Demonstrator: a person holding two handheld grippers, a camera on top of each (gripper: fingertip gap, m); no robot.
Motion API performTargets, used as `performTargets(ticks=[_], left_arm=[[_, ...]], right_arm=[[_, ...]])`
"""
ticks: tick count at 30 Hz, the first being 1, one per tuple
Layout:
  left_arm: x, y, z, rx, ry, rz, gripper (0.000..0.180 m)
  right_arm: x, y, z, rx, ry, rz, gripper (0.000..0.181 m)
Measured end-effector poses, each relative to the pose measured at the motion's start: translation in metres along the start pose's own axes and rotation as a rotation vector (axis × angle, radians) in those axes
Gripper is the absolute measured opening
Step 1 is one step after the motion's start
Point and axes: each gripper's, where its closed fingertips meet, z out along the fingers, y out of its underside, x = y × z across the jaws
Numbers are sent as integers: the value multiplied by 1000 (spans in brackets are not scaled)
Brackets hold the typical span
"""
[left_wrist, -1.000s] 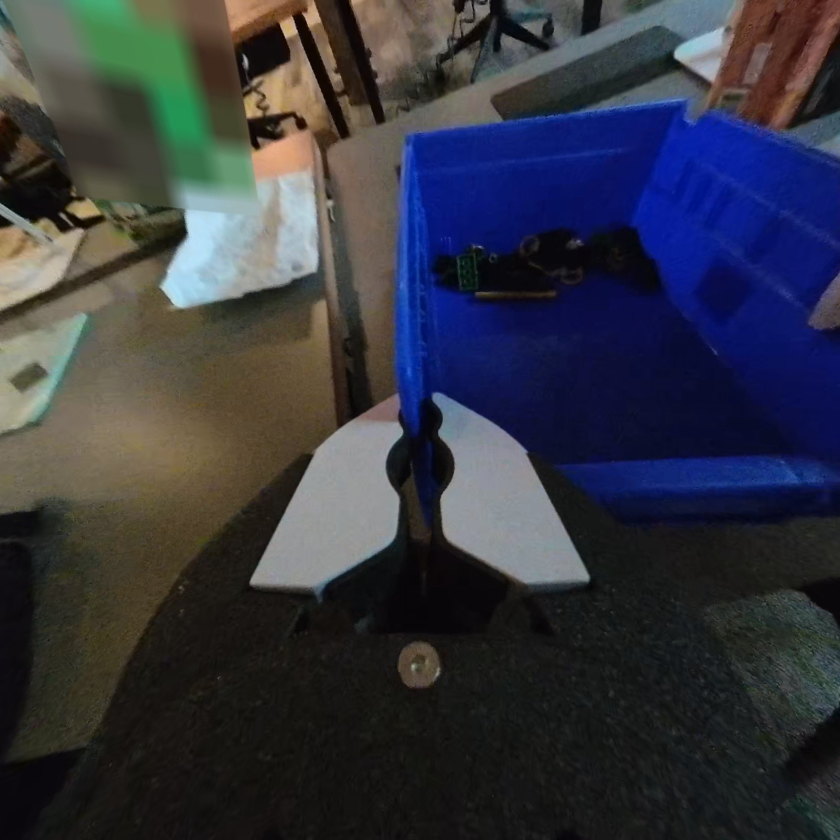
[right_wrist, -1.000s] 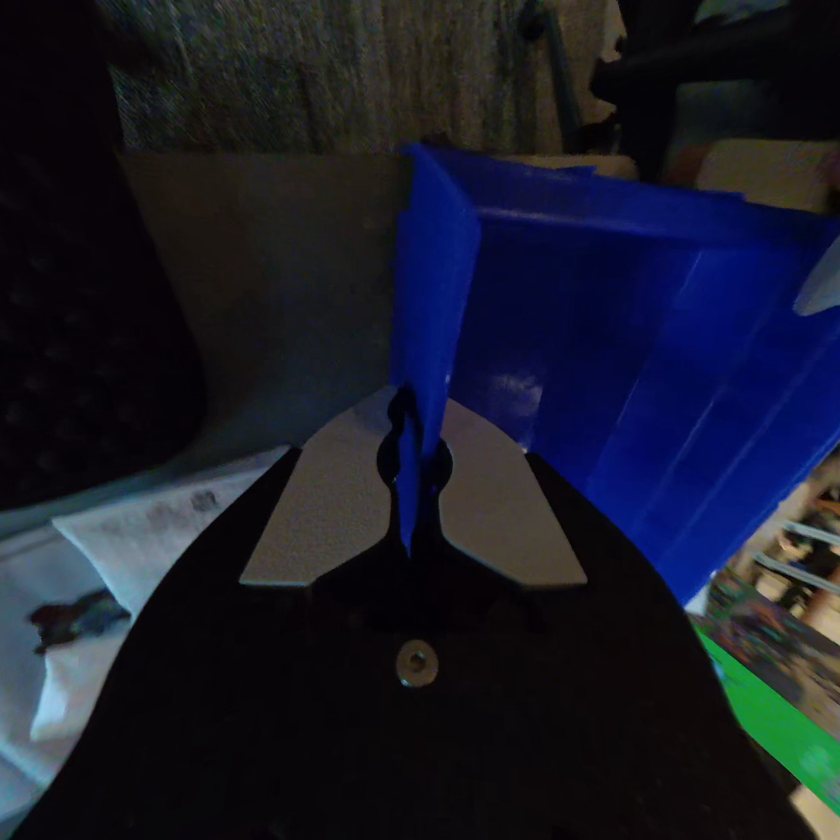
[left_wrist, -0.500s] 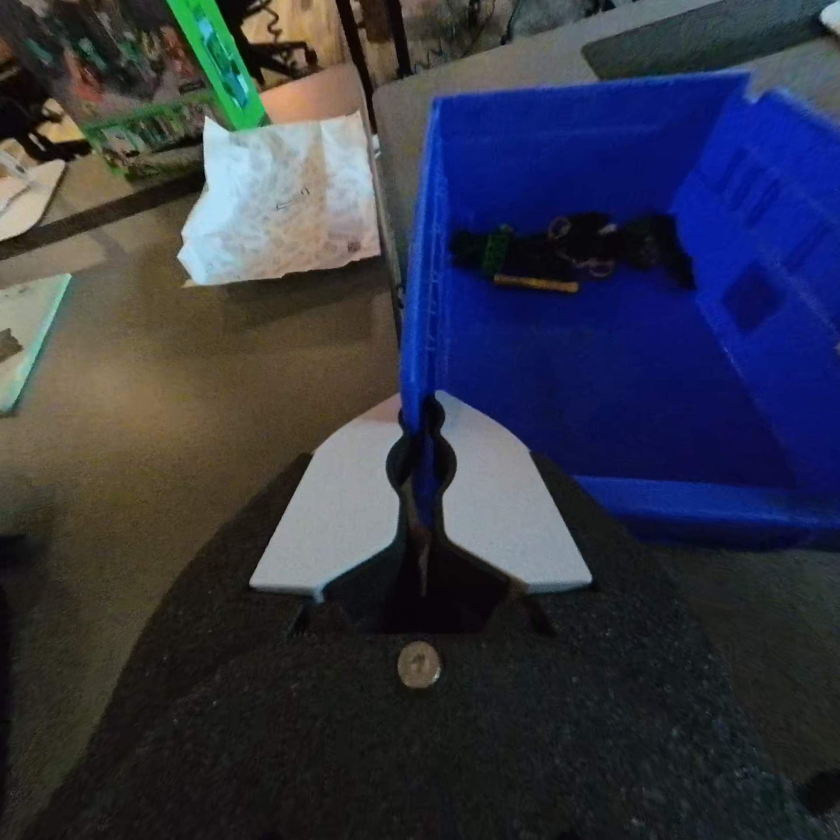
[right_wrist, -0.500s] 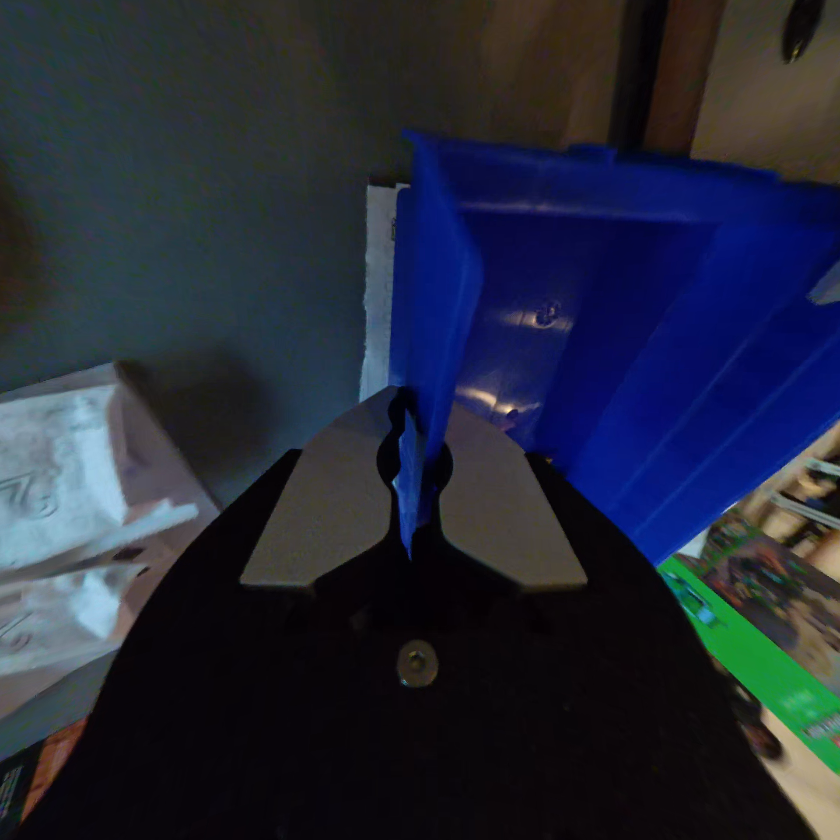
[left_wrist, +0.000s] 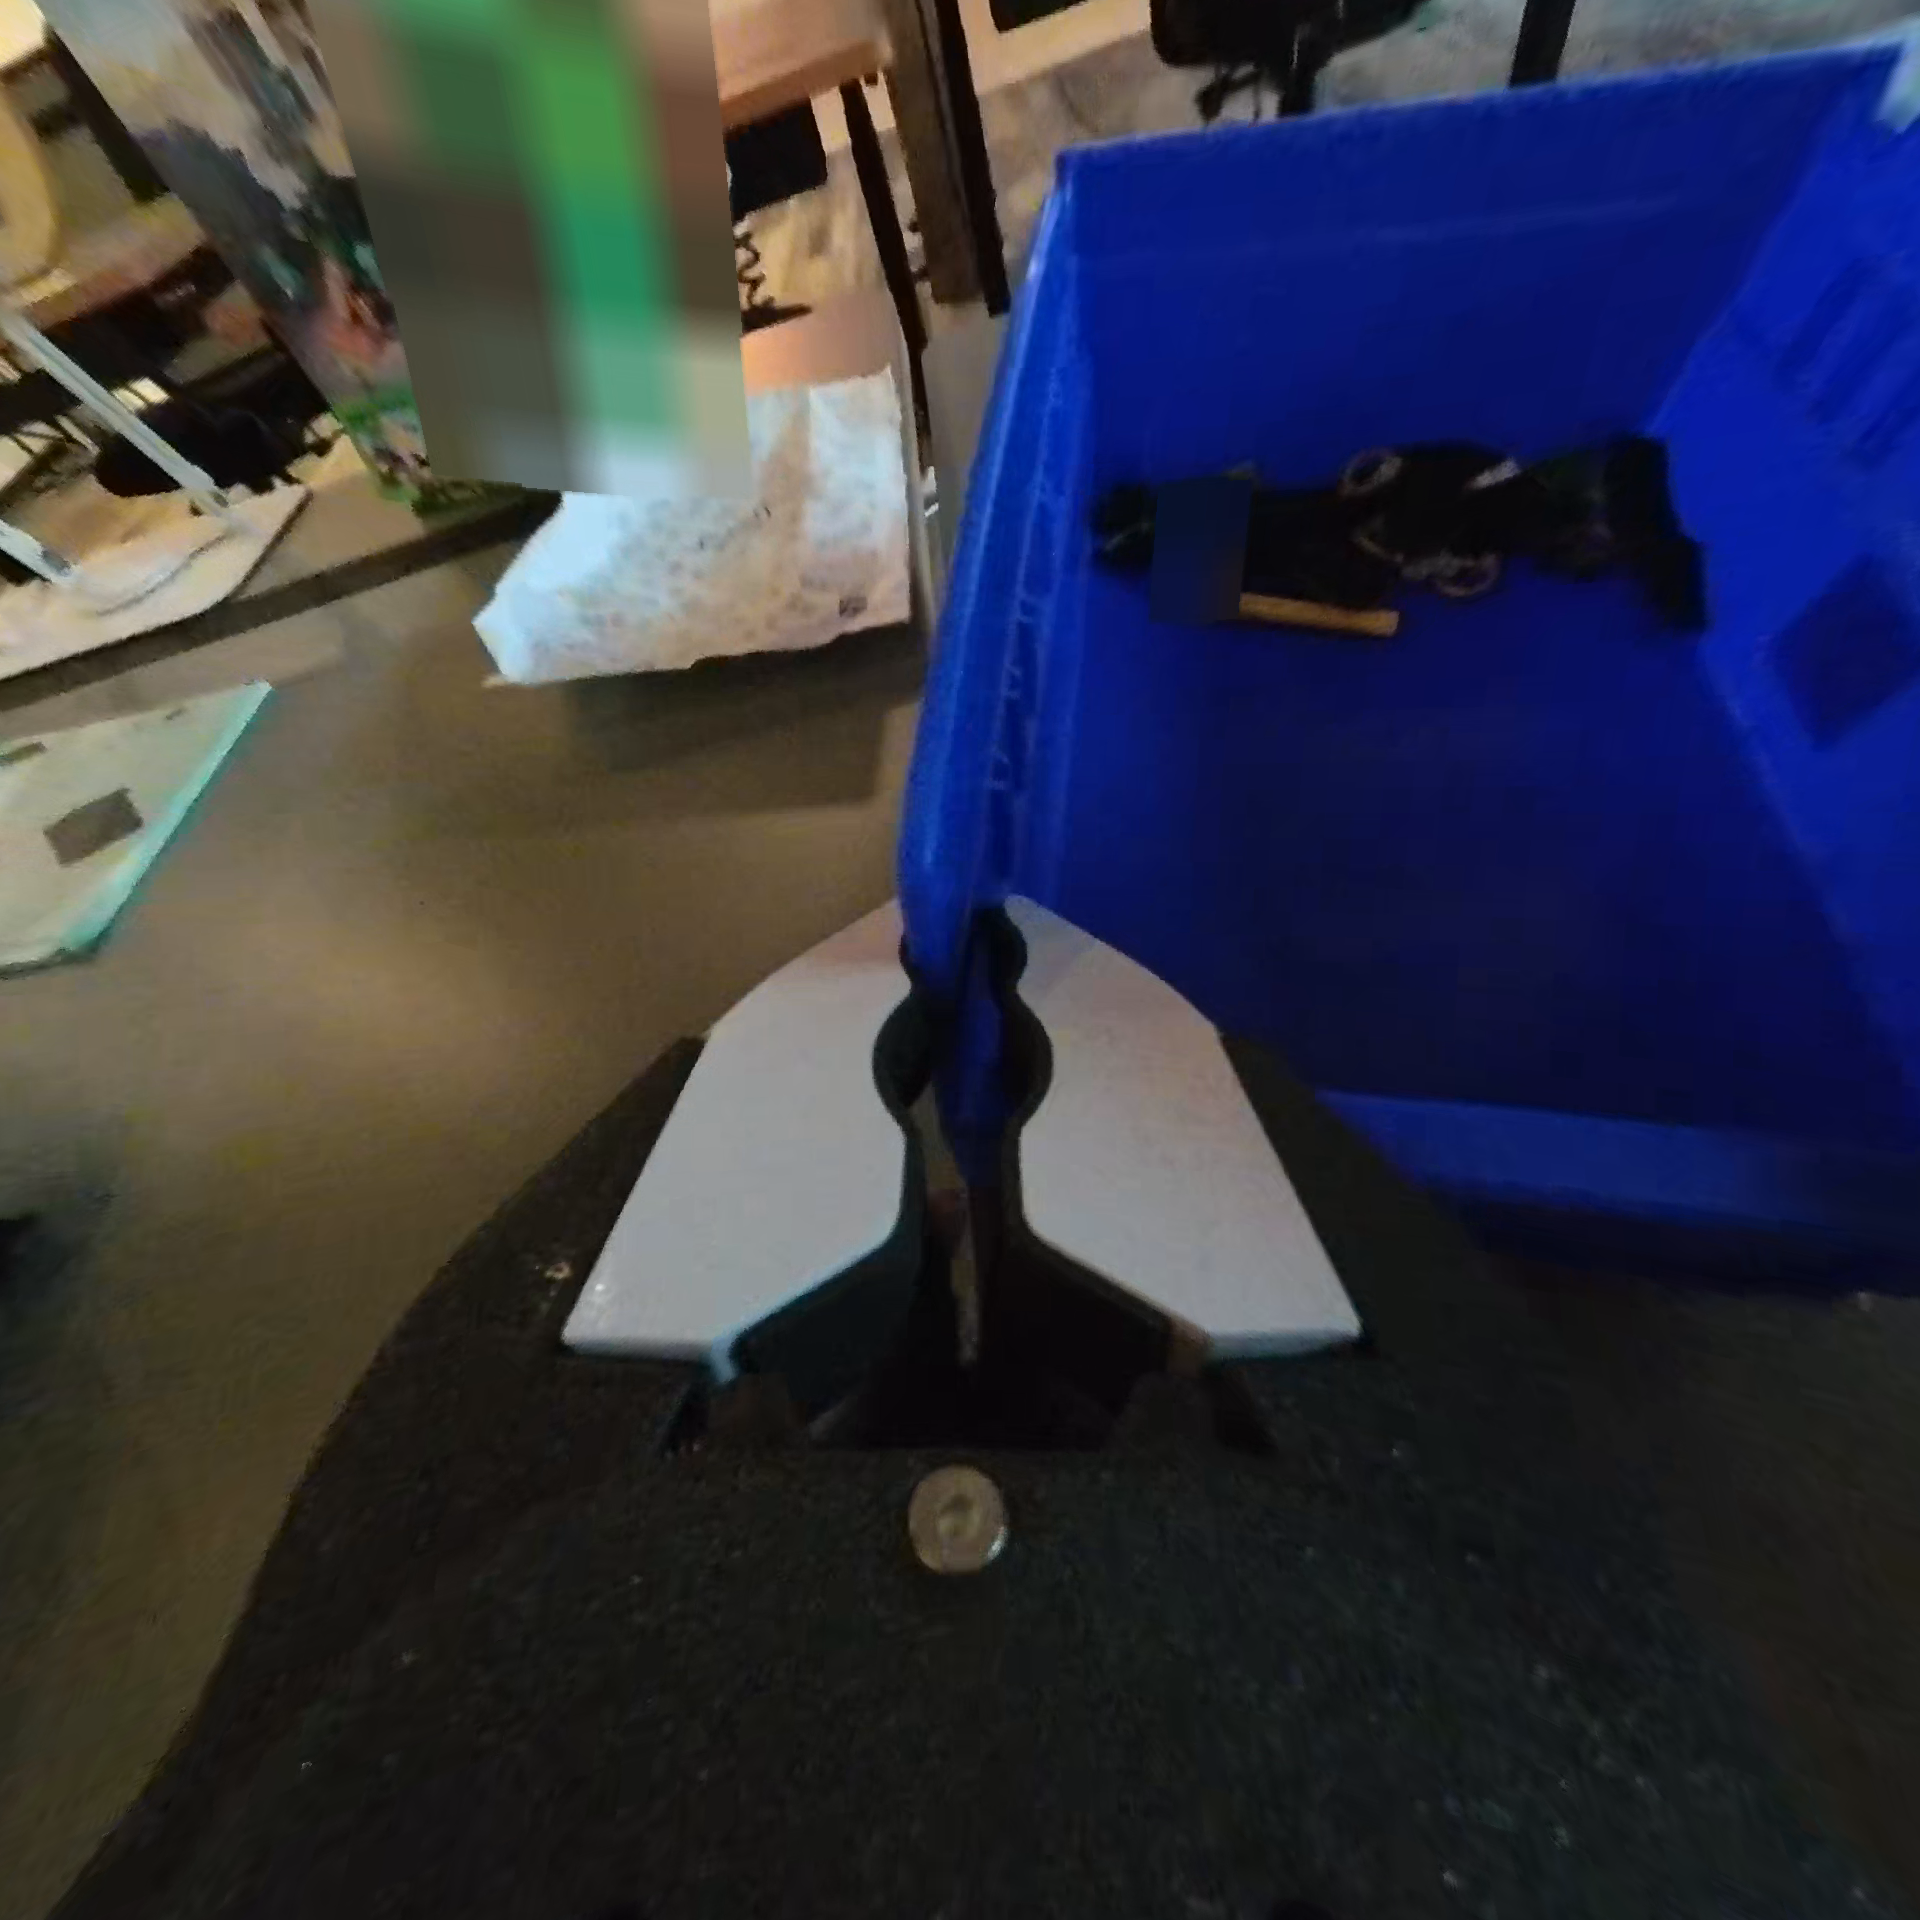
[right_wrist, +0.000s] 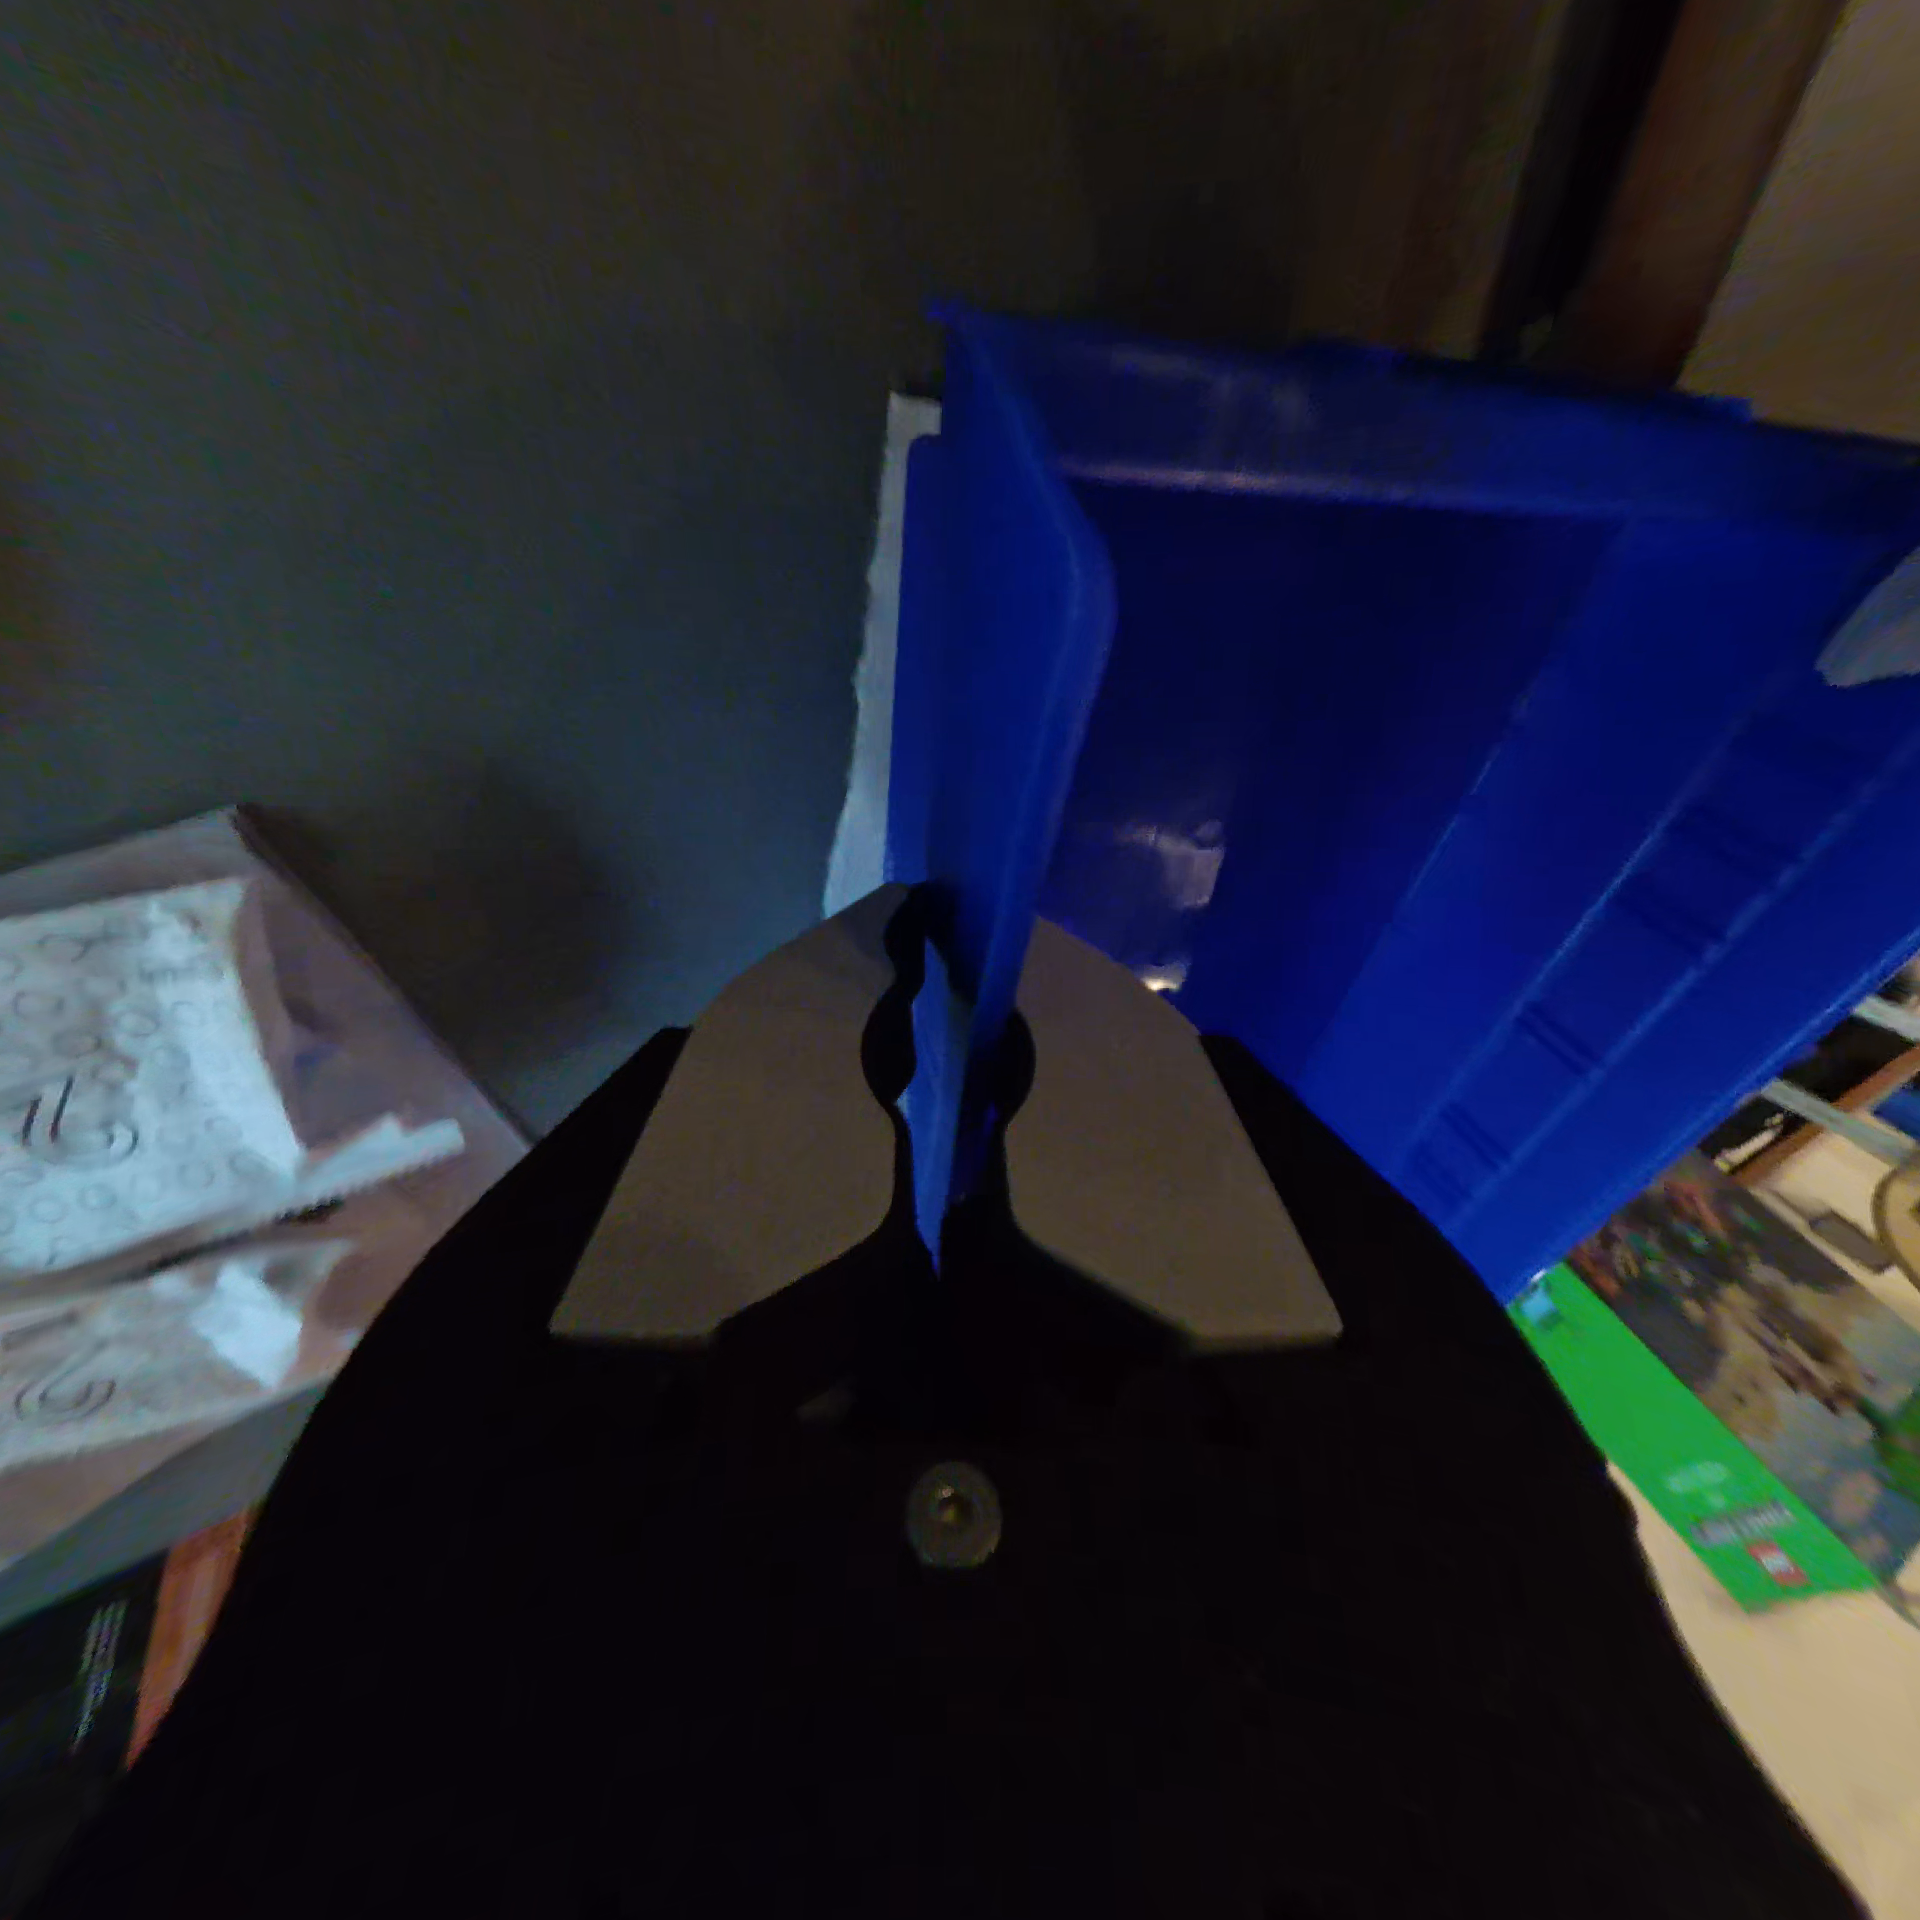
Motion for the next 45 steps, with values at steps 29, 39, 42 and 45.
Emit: performTargets(ticks=[29,39,42,45], left_arm=[[41,57,-25,-155,20,-140,7],[92,64,-80,-115,-89,-105,5],[91,64,-80,-141,-93,-108,6],[88,59,-82,-122,-117,-129,29]], right_arm=[[-39,-24,6,48,-192,-77,5],[-68,-32,-13,64,47,-157,13],[-64,-33,-15,54,85,-131,16],[-52,-27,-23,41,191,-32,40]])
